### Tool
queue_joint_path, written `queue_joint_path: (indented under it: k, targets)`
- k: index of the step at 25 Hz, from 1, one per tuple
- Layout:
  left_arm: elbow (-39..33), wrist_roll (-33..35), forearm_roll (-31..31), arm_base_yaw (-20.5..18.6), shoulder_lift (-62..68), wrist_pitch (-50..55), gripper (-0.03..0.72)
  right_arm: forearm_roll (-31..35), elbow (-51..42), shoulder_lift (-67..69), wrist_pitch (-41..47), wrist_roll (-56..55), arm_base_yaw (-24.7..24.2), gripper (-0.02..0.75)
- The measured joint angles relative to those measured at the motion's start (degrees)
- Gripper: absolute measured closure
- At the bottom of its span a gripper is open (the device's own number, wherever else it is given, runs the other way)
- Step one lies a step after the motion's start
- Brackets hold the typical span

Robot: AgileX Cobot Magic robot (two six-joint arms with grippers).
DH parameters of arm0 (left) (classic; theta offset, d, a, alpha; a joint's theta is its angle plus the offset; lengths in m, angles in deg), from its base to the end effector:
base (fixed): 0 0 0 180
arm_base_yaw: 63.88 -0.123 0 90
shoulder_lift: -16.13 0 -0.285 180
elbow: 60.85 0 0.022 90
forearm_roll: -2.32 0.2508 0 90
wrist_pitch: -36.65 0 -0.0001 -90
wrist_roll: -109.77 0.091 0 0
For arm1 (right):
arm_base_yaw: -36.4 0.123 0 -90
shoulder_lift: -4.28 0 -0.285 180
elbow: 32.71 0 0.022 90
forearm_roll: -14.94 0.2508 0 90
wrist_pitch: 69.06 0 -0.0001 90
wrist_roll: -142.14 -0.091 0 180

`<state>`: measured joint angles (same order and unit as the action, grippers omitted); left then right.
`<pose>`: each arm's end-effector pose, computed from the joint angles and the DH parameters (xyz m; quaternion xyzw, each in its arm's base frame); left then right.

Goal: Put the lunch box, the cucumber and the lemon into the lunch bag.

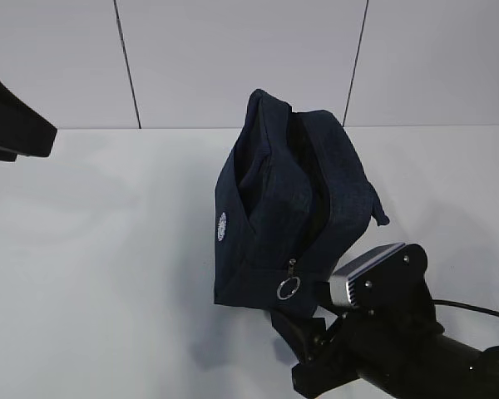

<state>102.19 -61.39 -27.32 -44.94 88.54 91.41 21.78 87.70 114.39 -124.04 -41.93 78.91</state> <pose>0.1938 -0.1054 0.3554 0.1469 0.9111 -0.2695 0.2750 0.1878 0.1601 0.1096 -0.2246 0.8119 0.1920 0.5035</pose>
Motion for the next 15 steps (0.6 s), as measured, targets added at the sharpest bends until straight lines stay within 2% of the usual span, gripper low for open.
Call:
queue_joint_path:
  k: [15]
  targets:
    - [0.00, 0.67, 0.00, -0.13, 0.00, 0.51, 0.350, 4.30, 6.73, 2.96, 4.34, 0.10, 0.19, 0.232]
